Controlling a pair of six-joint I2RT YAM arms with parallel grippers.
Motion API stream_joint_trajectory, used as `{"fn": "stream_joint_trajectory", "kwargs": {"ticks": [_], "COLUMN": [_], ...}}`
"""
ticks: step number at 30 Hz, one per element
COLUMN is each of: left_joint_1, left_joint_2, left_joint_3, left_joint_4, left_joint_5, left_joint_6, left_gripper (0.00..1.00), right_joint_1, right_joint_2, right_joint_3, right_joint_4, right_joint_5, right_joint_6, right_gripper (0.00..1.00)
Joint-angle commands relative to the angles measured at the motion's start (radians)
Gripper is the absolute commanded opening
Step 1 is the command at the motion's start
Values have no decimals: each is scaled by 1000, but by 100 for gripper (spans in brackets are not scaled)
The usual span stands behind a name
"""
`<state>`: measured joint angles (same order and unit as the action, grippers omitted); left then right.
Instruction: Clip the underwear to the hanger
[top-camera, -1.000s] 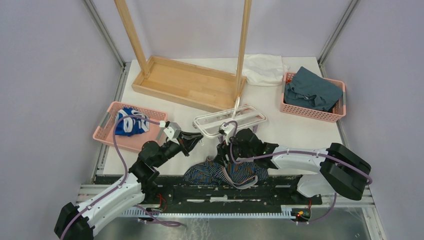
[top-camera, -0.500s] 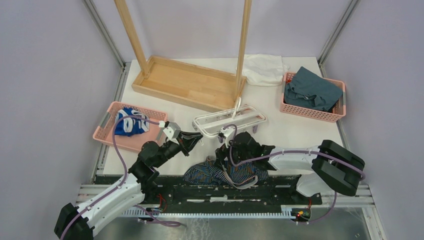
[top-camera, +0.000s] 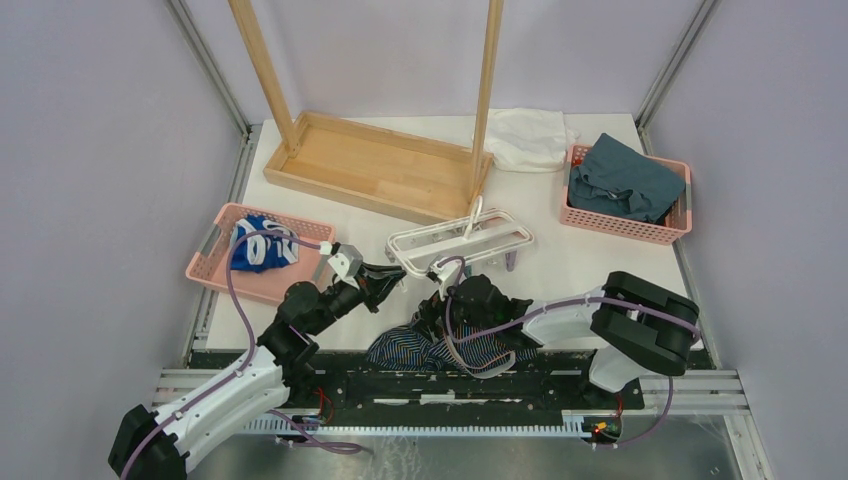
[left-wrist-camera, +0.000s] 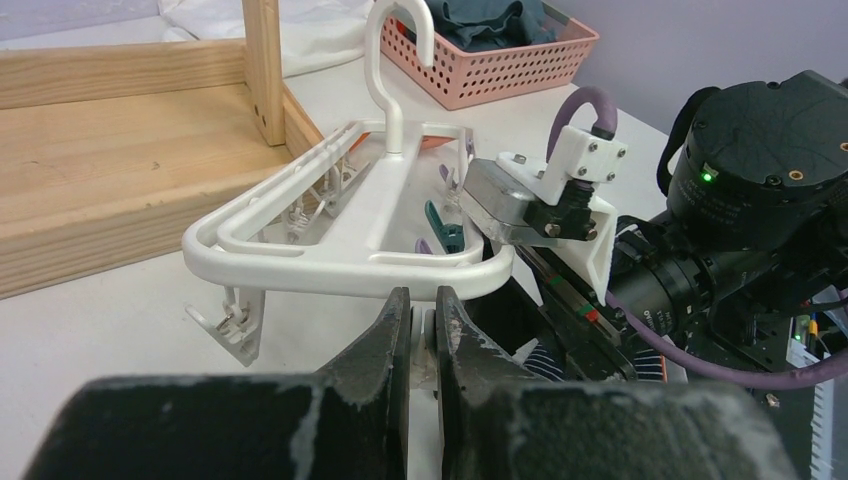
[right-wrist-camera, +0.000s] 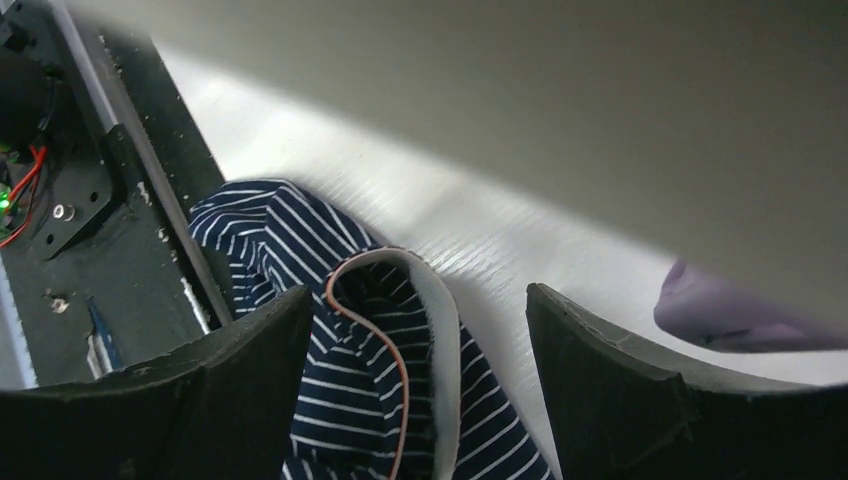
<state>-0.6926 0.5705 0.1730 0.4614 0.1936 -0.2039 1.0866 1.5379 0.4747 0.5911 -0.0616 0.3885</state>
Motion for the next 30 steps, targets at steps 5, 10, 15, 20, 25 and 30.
{"fn": "stream_joint_trajectory", "kwargs": {"ticks": [5, 10, 15, 20, 25, 30], "left_joint_1": [-2, -2, -2, -2, -2, -2], "left_joint_2": [-2, -1, 0, -6, -6, -7], "left_joint_3": [48, 46, 46, 43, 43, 45], "left_joint_4": [94, 94, 94, 94, 94, 94], "left_joint_5": [4, 5, 4, -1, -7, -15], "left_joint_6": [-12, -12, -11, -11, -9, -9], "left_gripper": [3, 3, 3, 3, 3, 3], "right_joint_1": [5, 4, 9, 18, 90, 147], "right_joint_2": [85, 116, 123, 99, 32, -3], "right_joint_3": [-3, -4, -6, -26, -36, -5], "right_joint_4": [149, 199, 225, 247, 216, 159], "right_joint_5": [21, 14, 11, 30, 175, 217], "right_joint_6": [26, 47, 47, 26, -73, -163], "right_gripper": [81, 63, 27, 0, 0, 4]}}
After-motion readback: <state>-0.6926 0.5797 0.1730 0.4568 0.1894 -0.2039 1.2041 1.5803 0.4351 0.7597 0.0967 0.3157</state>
